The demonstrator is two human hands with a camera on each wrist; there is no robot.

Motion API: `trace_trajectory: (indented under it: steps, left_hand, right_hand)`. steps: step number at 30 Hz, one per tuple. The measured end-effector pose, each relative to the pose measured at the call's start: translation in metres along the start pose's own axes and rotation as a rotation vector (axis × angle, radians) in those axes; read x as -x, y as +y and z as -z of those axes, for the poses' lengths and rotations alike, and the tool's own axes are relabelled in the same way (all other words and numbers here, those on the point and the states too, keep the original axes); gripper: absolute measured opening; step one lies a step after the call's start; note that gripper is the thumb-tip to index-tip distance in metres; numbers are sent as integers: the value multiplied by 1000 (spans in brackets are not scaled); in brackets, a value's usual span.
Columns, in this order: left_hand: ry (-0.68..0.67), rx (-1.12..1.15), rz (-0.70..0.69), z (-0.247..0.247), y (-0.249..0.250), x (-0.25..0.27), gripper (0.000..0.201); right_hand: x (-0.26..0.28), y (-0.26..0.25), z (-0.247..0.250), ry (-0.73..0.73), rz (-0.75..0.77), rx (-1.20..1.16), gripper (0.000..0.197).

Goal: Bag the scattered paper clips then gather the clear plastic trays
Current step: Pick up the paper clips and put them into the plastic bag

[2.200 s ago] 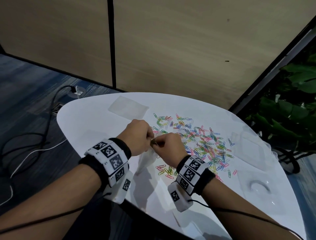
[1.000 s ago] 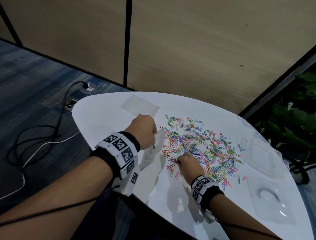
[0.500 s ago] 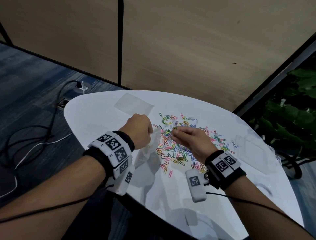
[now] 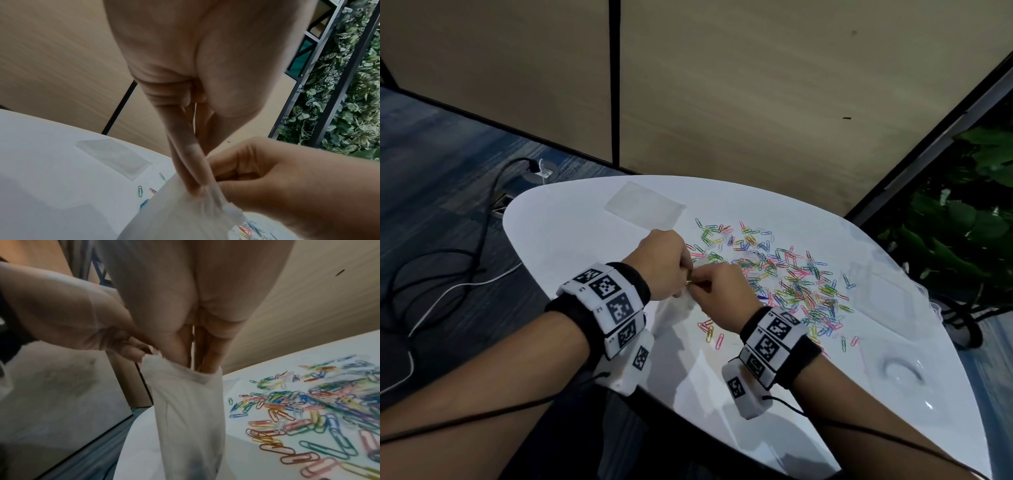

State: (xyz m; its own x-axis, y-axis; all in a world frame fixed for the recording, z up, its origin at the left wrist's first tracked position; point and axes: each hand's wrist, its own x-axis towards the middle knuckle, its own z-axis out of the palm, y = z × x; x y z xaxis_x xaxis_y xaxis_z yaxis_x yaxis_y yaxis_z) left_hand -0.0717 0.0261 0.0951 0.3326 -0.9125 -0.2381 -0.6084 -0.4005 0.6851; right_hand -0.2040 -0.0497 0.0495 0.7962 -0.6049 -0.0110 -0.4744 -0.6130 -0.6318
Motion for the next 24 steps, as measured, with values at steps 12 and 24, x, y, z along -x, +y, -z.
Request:
trace_trajectory:
  steps: [12, 24]
  left_hand:
    - [92, -75, 88, 28, -21, 1, 27]
    - [117, -70, 142, 41, -38, 7, 29]
  right_hand:
    - [63, 79, -15, -200, -659, -70, 63]
    - [-12, 91, -64, -42, -161, 366, 50]
